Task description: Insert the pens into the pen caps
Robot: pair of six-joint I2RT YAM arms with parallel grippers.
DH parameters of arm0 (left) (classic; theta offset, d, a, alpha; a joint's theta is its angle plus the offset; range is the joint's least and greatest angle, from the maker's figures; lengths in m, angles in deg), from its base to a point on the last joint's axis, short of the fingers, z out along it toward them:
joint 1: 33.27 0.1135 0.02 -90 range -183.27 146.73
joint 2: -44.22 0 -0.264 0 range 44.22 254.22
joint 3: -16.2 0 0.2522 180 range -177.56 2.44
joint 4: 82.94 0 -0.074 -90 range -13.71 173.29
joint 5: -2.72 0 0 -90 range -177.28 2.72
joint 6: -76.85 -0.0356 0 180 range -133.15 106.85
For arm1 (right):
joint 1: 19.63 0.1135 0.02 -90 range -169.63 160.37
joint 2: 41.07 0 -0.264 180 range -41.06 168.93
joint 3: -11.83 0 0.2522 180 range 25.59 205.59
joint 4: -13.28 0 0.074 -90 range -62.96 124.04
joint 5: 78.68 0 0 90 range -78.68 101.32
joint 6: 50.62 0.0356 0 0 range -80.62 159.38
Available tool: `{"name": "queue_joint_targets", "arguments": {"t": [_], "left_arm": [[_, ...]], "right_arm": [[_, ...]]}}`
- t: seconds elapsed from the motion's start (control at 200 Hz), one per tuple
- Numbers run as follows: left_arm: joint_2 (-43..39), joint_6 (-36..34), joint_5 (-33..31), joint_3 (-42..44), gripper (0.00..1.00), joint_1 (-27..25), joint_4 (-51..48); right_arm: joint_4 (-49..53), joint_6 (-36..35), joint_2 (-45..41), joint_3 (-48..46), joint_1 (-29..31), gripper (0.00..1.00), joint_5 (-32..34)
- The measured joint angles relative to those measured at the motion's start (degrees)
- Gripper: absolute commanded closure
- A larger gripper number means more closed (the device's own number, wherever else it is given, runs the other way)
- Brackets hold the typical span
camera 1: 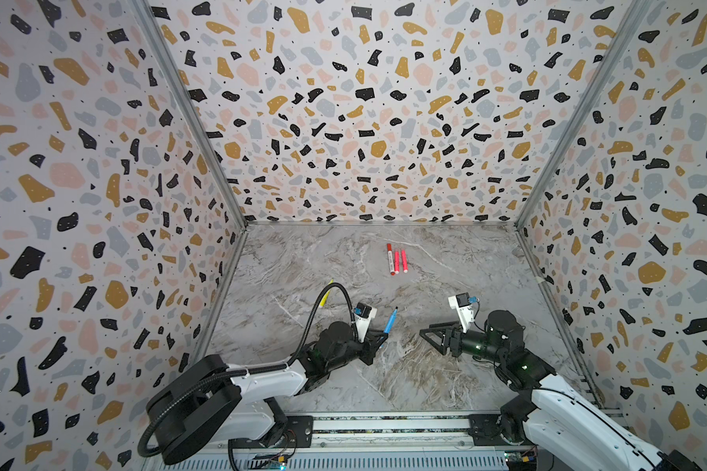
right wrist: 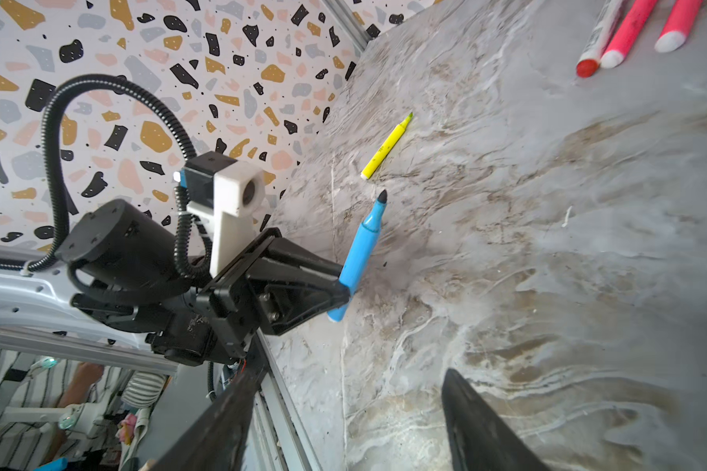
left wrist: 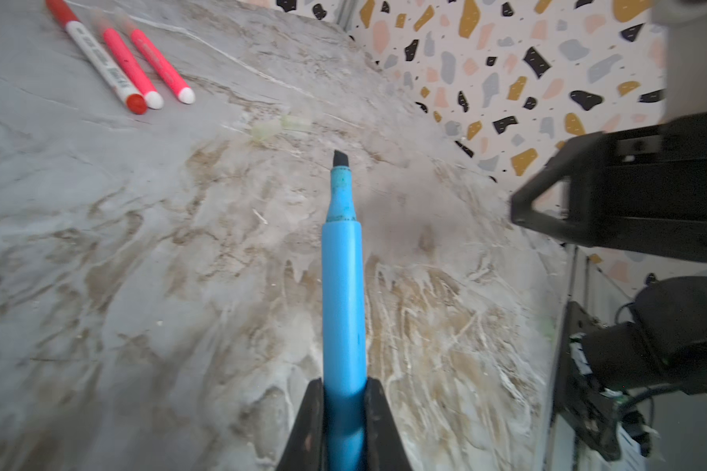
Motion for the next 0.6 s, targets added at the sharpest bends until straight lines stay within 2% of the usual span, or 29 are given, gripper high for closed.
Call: {"name": "queue_joint_targets", "arguments": {"t": [0.165, 0.396, 0.516, 0.601], "left_arm": [[-3.43, 2.62, -1.64, 2.43, 0.95, -4.81, 3.98], [-5.4, 3.52, -3.82, 2.49, 0.95, -7.69, 6.23], [-5.29, 3.93, -4.85, 2.49, 0.95, -9.33, 6.25], [-5.29, 4.15, -5.33, 2.49, 0.95, -10.51, 6.27]], "right_arm": [[-5.68, 2.29, 5.31, 0.0, 2.14, 0.29, -0.74], [-12.98, 4.7, 12.0, 0.2, 7.23, 0.35, -0.07], [-15.43, 5.44, 15.8, 1.07, 10.14, 0.43, 0.83], [-17.03, 5.68, 18.01, 2.01, 11.65, 0.53, 1.66]]}}
